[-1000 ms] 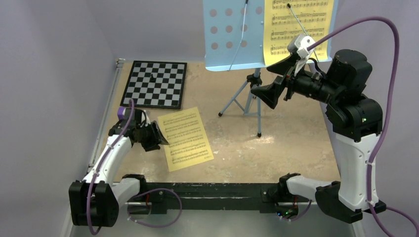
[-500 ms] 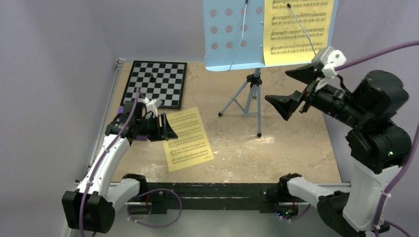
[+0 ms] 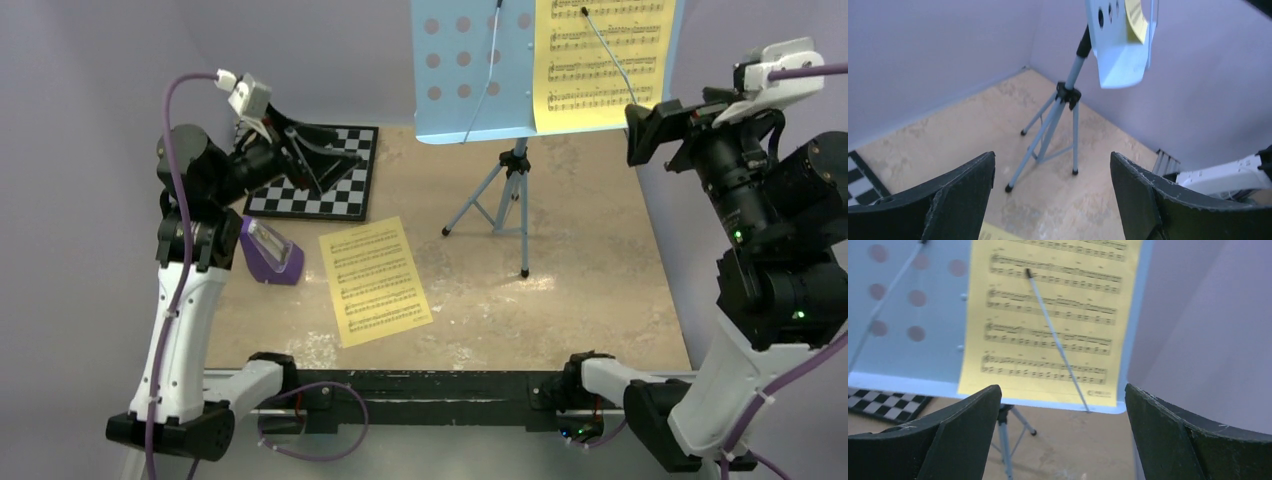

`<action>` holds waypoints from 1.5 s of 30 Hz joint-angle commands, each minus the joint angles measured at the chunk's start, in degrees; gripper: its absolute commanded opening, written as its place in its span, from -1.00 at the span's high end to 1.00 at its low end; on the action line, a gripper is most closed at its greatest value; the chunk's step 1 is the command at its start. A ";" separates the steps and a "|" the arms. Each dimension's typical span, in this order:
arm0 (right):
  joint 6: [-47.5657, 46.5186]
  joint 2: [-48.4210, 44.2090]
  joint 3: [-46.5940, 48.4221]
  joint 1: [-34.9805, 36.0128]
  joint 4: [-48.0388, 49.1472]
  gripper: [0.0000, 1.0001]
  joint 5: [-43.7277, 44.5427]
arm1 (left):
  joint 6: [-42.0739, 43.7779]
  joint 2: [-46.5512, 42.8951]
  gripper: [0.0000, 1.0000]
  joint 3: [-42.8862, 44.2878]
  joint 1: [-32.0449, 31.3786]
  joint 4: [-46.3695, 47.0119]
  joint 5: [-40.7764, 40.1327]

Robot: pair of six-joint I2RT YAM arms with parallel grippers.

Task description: Pack up the instrument practice props

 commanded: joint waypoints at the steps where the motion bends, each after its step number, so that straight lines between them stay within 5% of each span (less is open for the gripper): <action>1: 3.19 4.63 0.57 -5.30 4.60 -0.98 9.48 | -7.54 8.15 -0.78 9.54 0.27 13.01 -1.99; 8: 3.32 6.94 -1.09 -10.08 6.77 -0.98 -3.28 | -2.15 22.97 -0.80 28.44 -1.58 10.25 2.63; 14: 12.27 11.97 2.15 -18.12 8.36 -0.98 -20.80 | 0.52 29.15 -0.85 37.35 -4.63 6.24 2.49; 31: 15.28 11.92 -7.96 -22.44 20.04 -0.98 -28.88 | 4.87 31.01 -0.85 37.30 -10.31 1.40 3.77; 38: 22.90 14.70 -6.53 -25.63 23.06 -0.98 -39.74 | 3.91 32.15 -0.84 36.87 -12.16 1.74 8.63; 45: 25.24 14.36 -9.54 -25.99 25.20 -0.98 -47.94 | 4.08 32.34 -0.83 36.10 -12.56 -0.05 5.18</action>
